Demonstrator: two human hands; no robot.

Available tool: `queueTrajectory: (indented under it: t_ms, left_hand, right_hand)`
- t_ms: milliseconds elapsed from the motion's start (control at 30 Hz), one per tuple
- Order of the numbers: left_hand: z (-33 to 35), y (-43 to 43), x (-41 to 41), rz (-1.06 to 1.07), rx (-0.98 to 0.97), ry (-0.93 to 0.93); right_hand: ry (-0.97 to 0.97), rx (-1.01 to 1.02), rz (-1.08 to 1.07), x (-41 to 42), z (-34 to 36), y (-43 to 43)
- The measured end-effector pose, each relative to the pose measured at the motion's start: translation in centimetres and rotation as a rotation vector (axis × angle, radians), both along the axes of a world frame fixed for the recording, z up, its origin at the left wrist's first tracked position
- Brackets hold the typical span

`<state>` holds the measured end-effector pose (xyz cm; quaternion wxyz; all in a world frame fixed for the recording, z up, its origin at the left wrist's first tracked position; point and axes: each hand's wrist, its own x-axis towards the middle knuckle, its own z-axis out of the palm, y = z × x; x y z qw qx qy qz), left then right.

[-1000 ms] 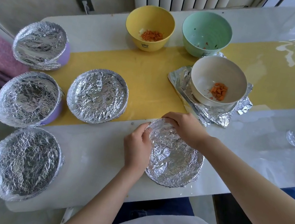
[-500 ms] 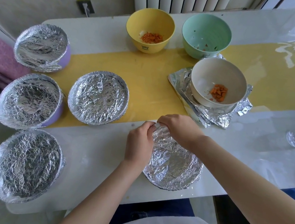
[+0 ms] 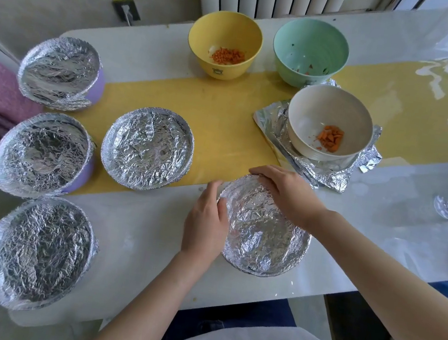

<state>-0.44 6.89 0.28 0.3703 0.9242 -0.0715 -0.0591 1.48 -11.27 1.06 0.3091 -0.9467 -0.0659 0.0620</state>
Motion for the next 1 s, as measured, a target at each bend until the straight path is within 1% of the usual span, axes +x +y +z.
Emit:
queueTrajectory:
  t_ms: [133, 333, 533, 567, 633, 733, 833, 1000]
  left_hand:
    - [0.0, -0.8, 1.5, -0.062, -0.05, -0.035]
    - [-0.3, -1.7, 2.4, 0.016, -0.113, -0.028]
    - [-0.1, -2.0, 2.3, 0.032, -0.095, -0.042]
    - [0.0, -2.0, 2.3, 0.032, -0.088, -0.049]
    - [0.0, -2.0, 2.2, 0.024, -0.068, -0.062]
    - [-0.2, -1.8, 2.1, 0.009, -0.051, -0.05]
    - [-0.4, -1.7, 2.1, 0.011, -0.044, -0.015]
    - [0.1, -1.6, 1.2, 0.058, -0.127, 0.045]
  right_hand:
    - [-0.012, -0.024, 0.003, 0.4, 0.0, 0.4]
    - [0.013, -0.103, 0.028, 1.4, -0.4, 0.7]
    - [0.096, -0.323, 0.1, 2.4, 0.2, 0.6]
    - [0.108, -0.332, 0.116, 2.5, 0.4, 0.7]
    - [0.121, -0.279, 0.146, 2.7, 0.6, 1.0]
    - [0.091, -0.2, 0.163, 2.4, 0.6, 1.3]
    - [0.083, -0.225, 0.163, 2.6, 0.0, 1.4]
    - [0.054, -0.264, 0.152, 2.7, -0.2, 1.5]
